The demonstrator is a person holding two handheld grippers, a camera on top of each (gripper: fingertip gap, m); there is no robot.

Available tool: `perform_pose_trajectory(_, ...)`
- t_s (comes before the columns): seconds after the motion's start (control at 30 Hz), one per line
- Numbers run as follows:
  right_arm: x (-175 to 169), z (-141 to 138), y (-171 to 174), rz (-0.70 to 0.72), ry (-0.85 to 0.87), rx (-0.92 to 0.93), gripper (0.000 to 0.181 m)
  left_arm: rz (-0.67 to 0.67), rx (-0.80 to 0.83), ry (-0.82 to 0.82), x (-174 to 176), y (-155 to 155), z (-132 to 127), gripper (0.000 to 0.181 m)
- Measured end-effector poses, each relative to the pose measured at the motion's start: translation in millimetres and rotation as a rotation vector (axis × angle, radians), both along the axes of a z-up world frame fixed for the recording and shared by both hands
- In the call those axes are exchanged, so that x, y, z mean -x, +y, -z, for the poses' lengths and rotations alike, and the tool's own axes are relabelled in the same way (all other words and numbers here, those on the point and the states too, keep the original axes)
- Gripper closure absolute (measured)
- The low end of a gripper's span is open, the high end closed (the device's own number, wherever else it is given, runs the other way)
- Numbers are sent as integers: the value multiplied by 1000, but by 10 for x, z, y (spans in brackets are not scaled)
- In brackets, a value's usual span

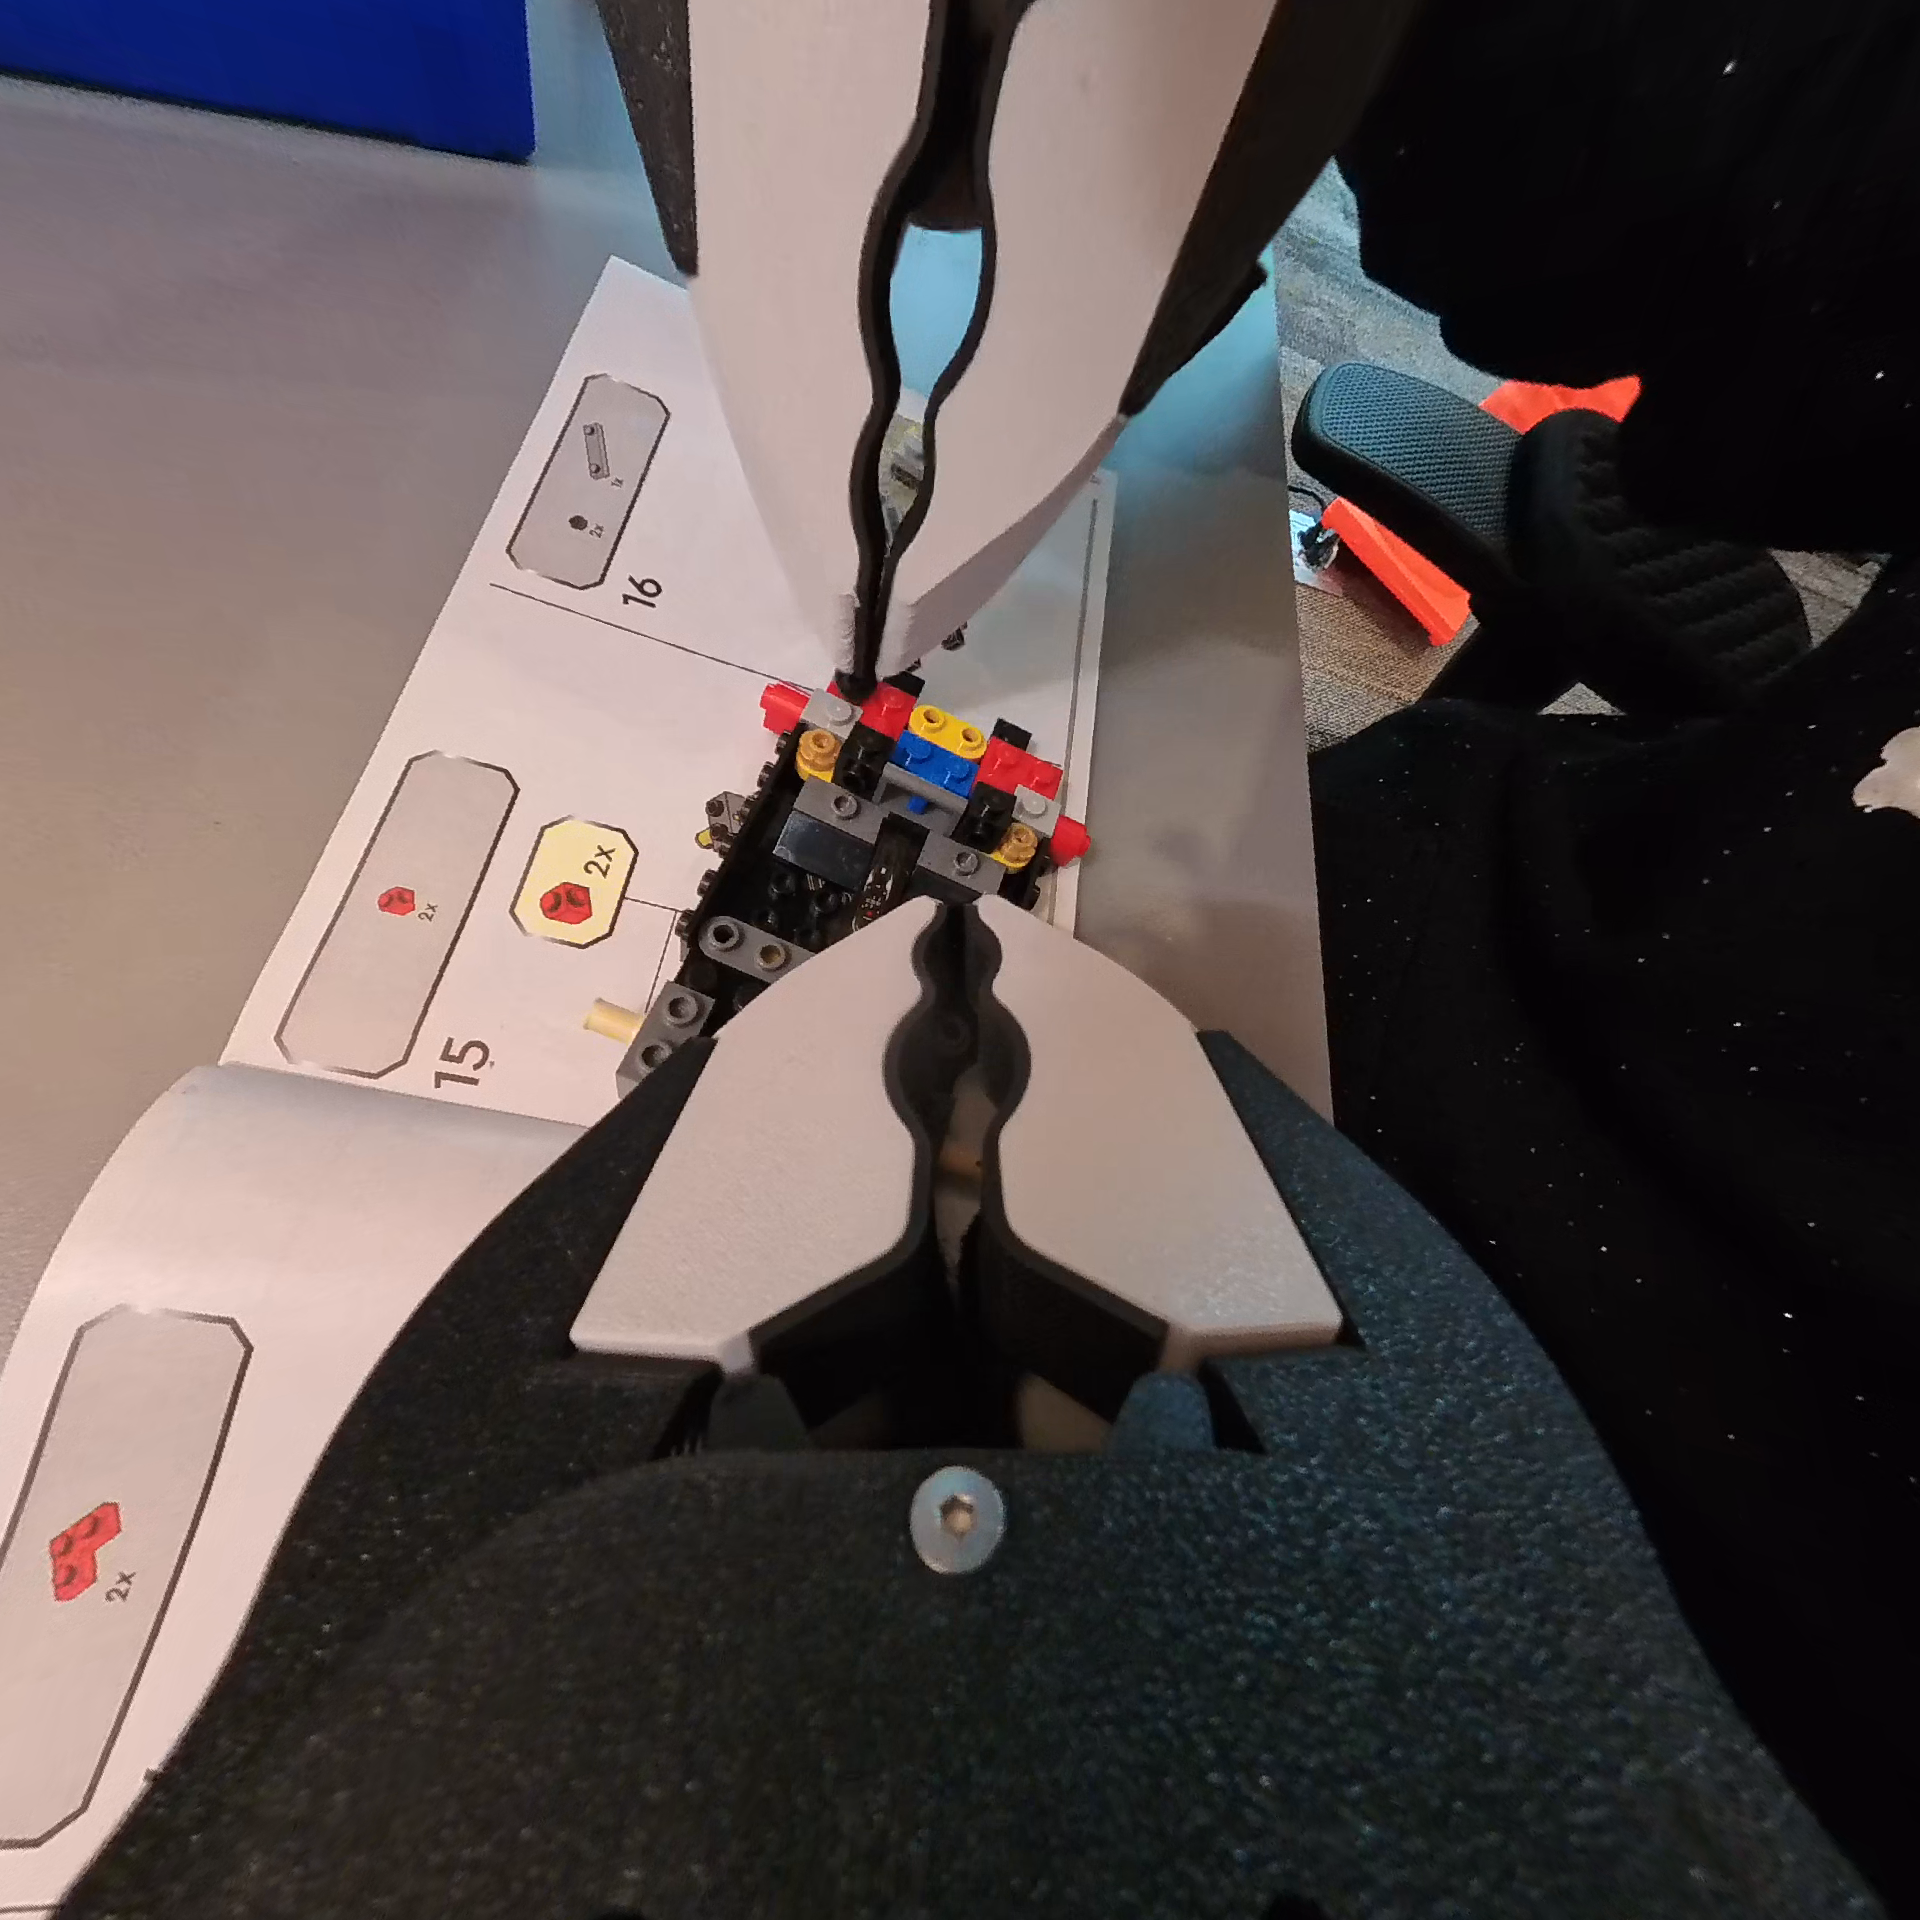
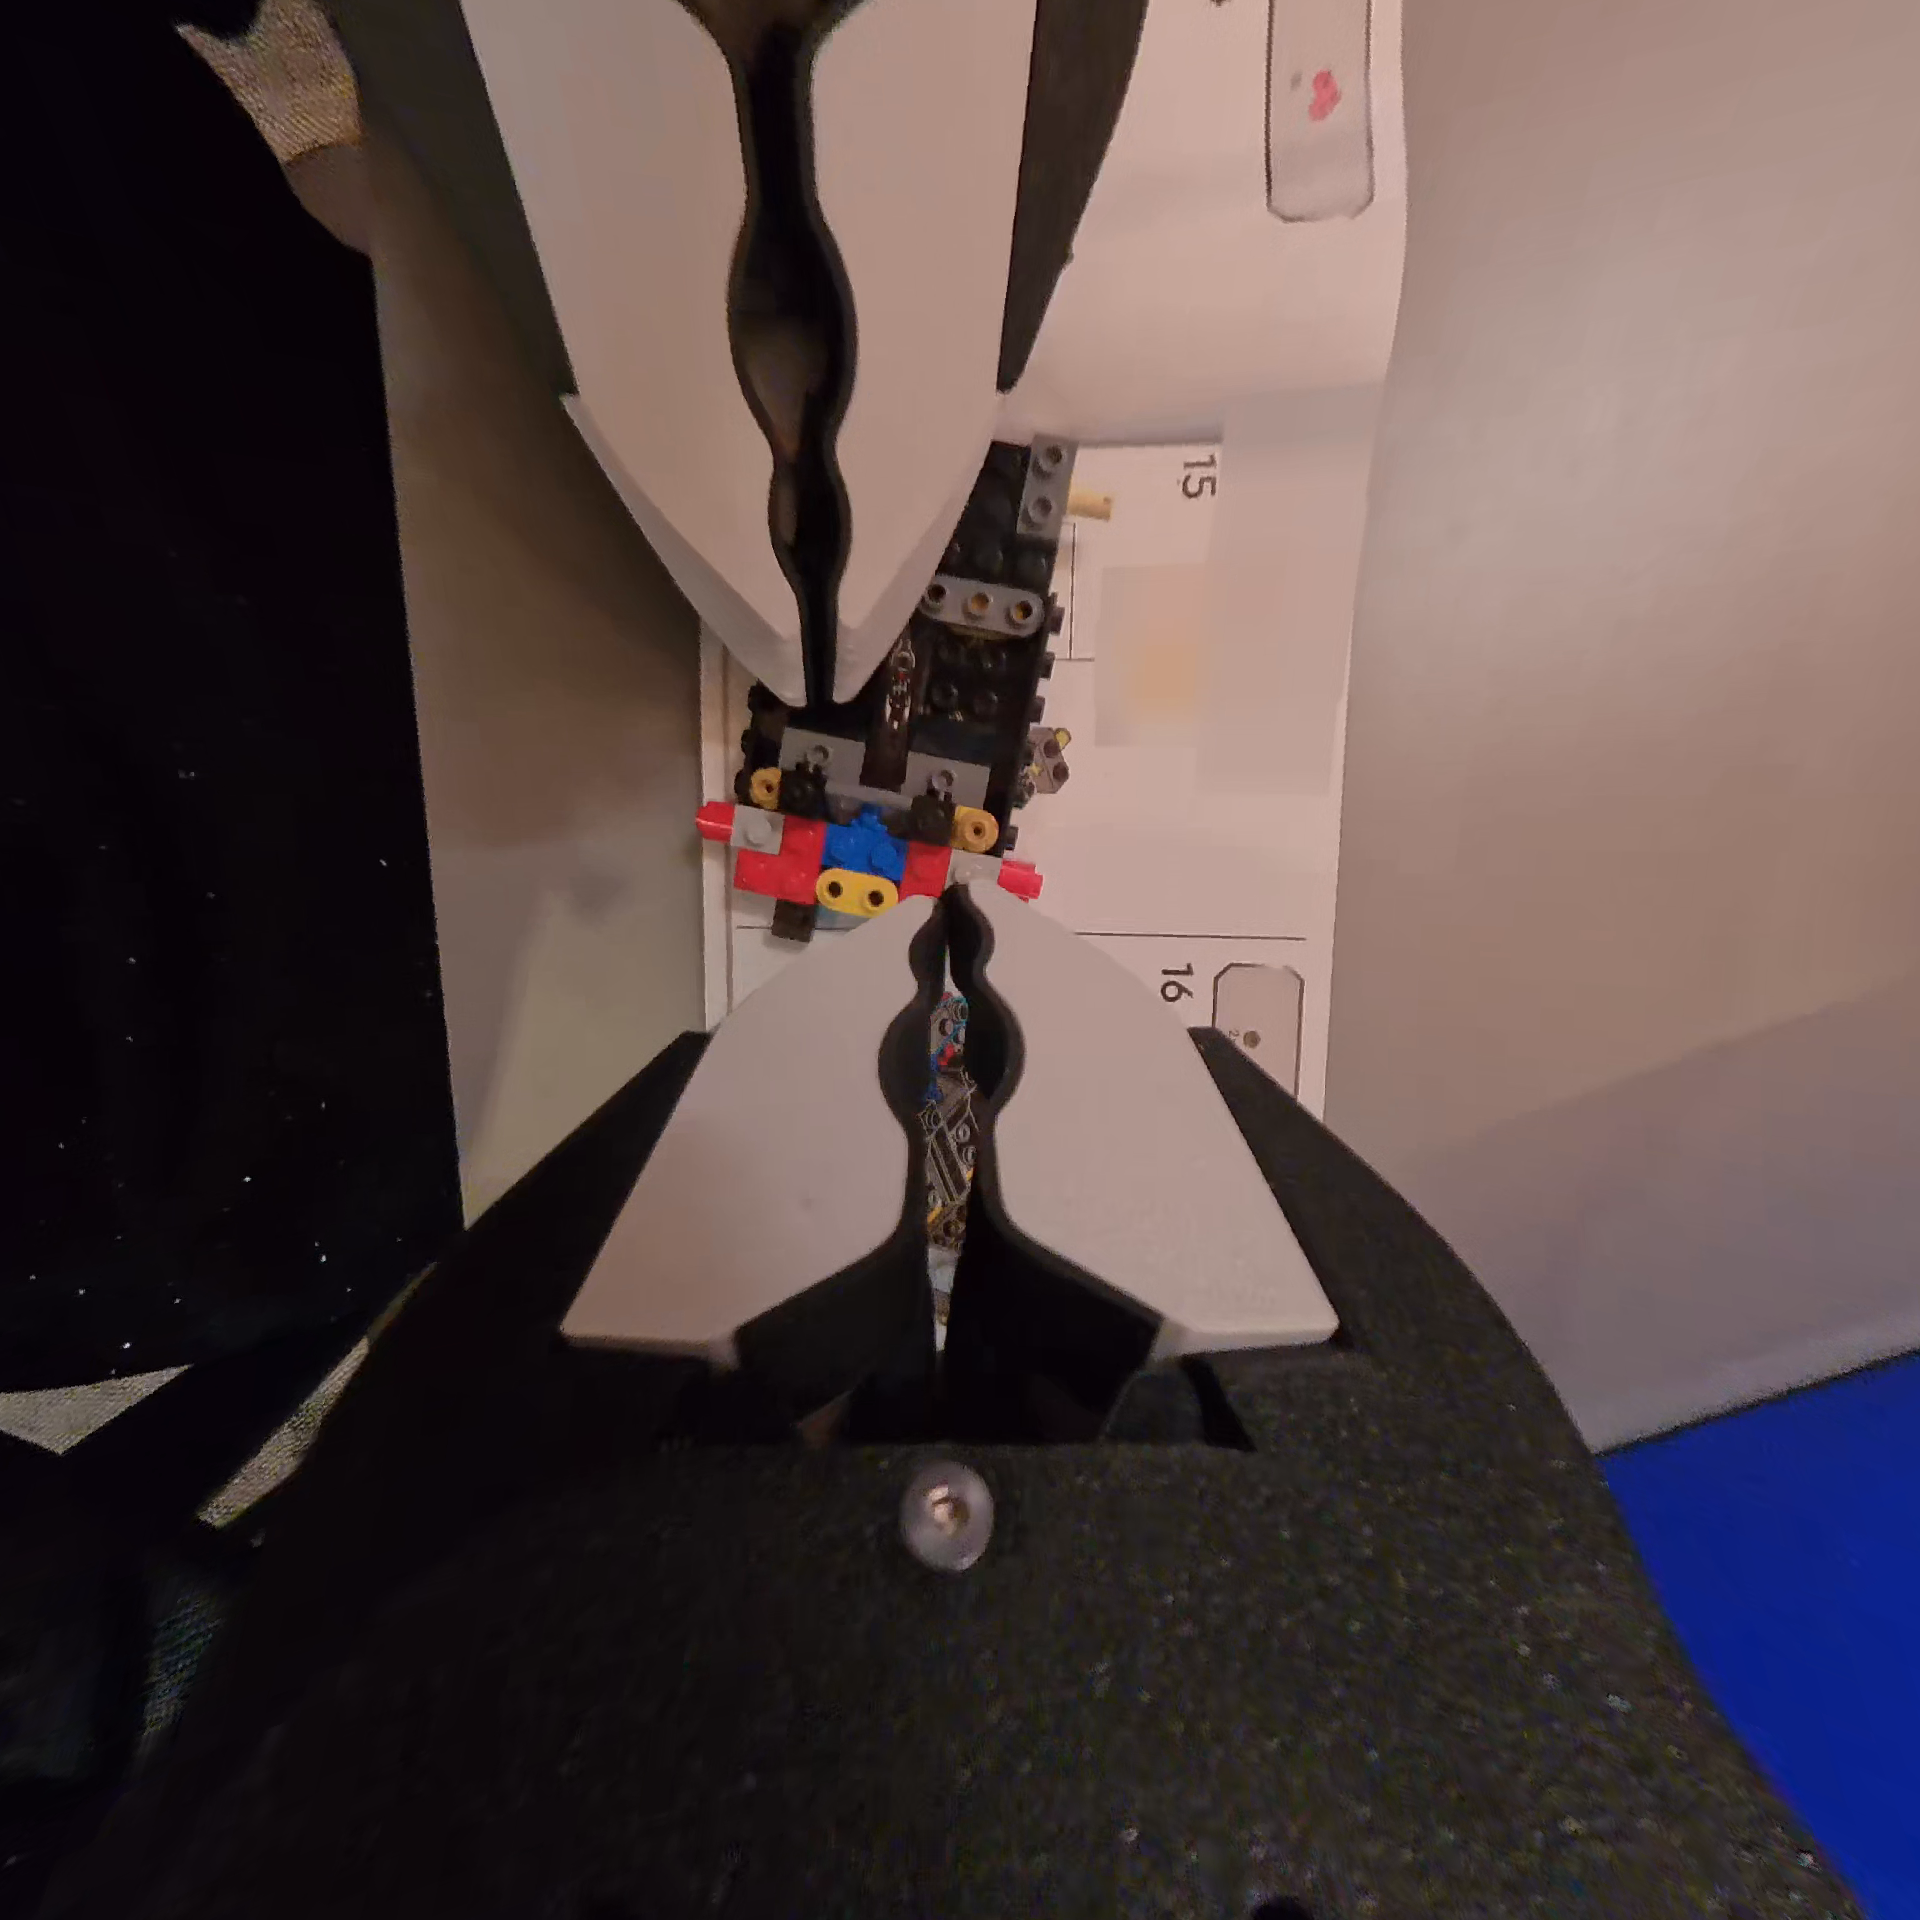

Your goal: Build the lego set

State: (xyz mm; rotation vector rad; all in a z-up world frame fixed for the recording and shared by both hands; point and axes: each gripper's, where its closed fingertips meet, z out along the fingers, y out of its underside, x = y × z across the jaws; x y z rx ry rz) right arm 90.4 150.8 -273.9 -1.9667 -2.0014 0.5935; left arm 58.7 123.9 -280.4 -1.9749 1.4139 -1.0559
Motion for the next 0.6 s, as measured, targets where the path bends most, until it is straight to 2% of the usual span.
perform_pose_trajectory(0.37, -10, 18, 6, 5, -10, 12, 181, 1, 8, -1, -2, 1, 1, 181)
perform_pose_trajectory(0.6, -5, 27, 3, 11, 28, -68, 181, -2, 10, -4, -4, 4, -2, 181)
